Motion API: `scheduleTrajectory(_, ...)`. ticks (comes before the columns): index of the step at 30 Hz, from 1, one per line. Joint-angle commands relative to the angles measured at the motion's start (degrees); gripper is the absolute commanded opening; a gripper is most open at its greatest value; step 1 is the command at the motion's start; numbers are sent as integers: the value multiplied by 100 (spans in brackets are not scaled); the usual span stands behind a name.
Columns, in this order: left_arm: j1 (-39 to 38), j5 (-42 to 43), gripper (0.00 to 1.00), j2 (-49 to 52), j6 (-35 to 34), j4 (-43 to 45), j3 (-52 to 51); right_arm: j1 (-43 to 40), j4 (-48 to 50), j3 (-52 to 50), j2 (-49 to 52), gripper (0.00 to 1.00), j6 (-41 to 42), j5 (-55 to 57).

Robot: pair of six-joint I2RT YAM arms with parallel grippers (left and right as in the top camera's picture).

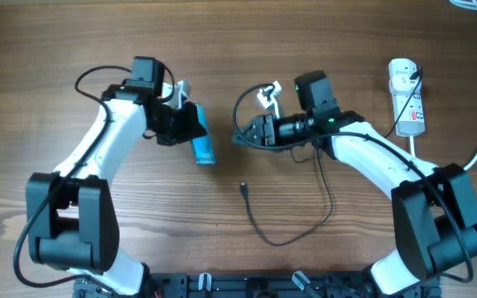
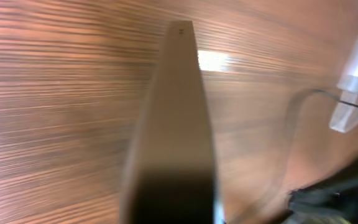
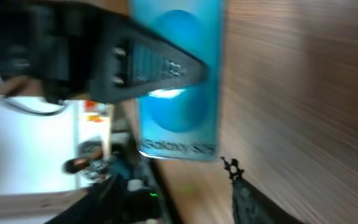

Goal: Plug charger to phone and switch on socket
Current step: 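Lower the right gripper and grasp the black USB-C cable plug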

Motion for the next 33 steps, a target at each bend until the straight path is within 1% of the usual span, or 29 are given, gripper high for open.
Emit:
scheduleTrajectory(1, -341, -1432, 4, 7, -573, -37, -7, 55, -896, 39, -46, 52, -846, 1246)
scheduleTrajectory(3, -612, -2028, 4, 7, -848, -52, -7, 195, -1554, 79, -57, 51, -839, 1746)
scheduleTrajectory(4, -752, -2330, 4, 20, -960, -83, -7, 310, -2039, 153, -68, 50, -837, 2096)
scheduleTrajectory(6, -1001, -2472, 4, 162, -990, -125, -7, 592, -2612, 245, -72, 50, -826, 2774)
scheduleTrajectory(8, -1196, -2472, 4, 422, -992, -125, -9, 874, -2848, 245, -72, 51, -658, 3333)
scheduleTrajectory(10, -1294, -2472, 4, 654, -992, -125, -7, 1062, -2949, 243, -70, 52, -472, 3552)
scheduleTrajectory(12, -1333, -2472, 4, 813, -990, -120, -7, 1248, -2931, 243, -72, 52, -498, 3552)
scheduleTrajectory(14, -1344, -2472, 4, 892, -990, -116, -7, 1453, -2924, 243, -70, 54, -516, 3827)
scheduleTrajectory(15, -1344, -2472, 9, 892, -990, -103, -9, 1528, -2927, 243, -70, 55, -518, 3954)
scheduleTrajectory(16, -1344, -2472, 10, 892, -990, -85, -9, 1598, -2907, 243, -70, 55, -522, 4054)
scheduleTrajectory(17, -1344, -2472, 10, 894, -990, -68, -9, 1670, -2863, 243, -70, 56, -529, 4113)
scheduleTrajectory(20, -1344, -2472, 4, 898, -992, -28, -9, 1961, -2811, 232, -70, 55, -538, 4295)
scheduleTrajectory(22, -1344, -2472, 4, 898, -992, 44, -9, 2258, -2822, 229, -70, 50, -481, 4666)
scheduleTrajectory(24, -1342, -2472, 4, 898, -1082, 107, -9, 2511, -2822, 227, -66, 49, -280, 4913)
scheduleTrajectory(25, -1335, -2465, 4, 896, -1099, 157, -7, 2656, -2820, 225, -66, 49, -76, 5289)
scheduleTrajectory(26, -1303, -2398, 4, 896, -1097, 236, -7, 2778, -2785, 225, -66, 49, -20, 5637)
scheduleTrajectory(27, -1237, -2243, 4, 896, -1097, 278, 0, 2844, -2715, 225, -63, 49, -31, 5711)
scheduleTrajectory(28, -1064, -1965, 4, 885, -1093, 313, 28, 2879, -2553, 225, -66, 59, -28, 5639)
scheduleTrajectory(29, -772, -1478, 4, 863, -1067, 343, 61, 2876, -2415, 225, -66, 85, -28, 5484)
scheduleTrajectory(30, -494, -850, 4, 852, -876, 455, 63, 2876, -2341, 225, -63, 100, -59, 5324)
scheduleTrajectory(32, 48, 605, 4, 852, -417, 693, 63, 2876, -2317, 225, -66, 100, -81, 5042)
scheduleTrajectory(33, 413, 1325, 4, 852, -177, 750, 63, 2876, -2297, 225, -66, 97, -61, 5045)
